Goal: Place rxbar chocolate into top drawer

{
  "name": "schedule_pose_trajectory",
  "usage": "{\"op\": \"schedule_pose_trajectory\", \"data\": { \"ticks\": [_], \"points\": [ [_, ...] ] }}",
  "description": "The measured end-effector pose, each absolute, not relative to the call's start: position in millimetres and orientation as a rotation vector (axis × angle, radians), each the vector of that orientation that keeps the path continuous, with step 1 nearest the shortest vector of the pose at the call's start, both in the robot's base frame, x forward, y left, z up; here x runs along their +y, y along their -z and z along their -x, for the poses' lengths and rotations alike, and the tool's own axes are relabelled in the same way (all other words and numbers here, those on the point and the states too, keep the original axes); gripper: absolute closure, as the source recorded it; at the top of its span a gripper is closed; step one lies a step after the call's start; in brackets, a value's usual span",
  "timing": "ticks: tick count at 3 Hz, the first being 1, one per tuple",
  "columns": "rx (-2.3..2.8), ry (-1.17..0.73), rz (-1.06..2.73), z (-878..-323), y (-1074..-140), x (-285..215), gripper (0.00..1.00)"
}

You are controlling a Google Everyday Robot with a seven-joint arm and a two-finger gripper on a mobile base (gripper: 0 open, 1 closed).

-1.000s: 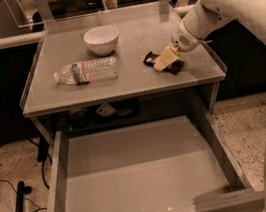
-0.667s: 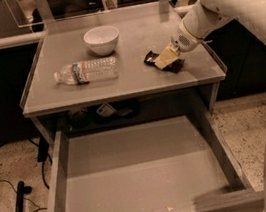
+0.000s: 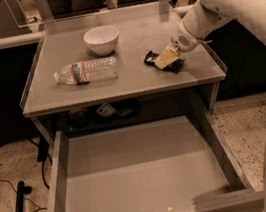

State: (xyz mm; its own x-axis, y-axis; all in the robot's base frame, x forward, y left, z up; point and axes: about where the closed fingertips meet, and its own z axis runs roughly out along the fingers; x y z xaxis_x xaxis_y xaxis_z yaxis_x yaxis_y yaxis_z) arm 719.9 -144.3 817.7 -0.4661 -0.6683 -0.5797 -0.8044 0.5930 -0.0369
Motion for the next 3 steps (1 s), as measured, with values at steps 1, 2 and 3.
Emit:
{"op": "schedule_pose_trajectory", "data": {
  "ticks": [1,2,3],
  "points": [
    [2.273,-0.326,1.165,-719.9,-825.3,-144.3,1.00],
    [2.259,-0.298,1.196,-701.6,-835.7,-145.9,1.00],
    [2.236,-0.283,1.190,-672.1,-852.8,-157.8,1.00]
  ]
}}
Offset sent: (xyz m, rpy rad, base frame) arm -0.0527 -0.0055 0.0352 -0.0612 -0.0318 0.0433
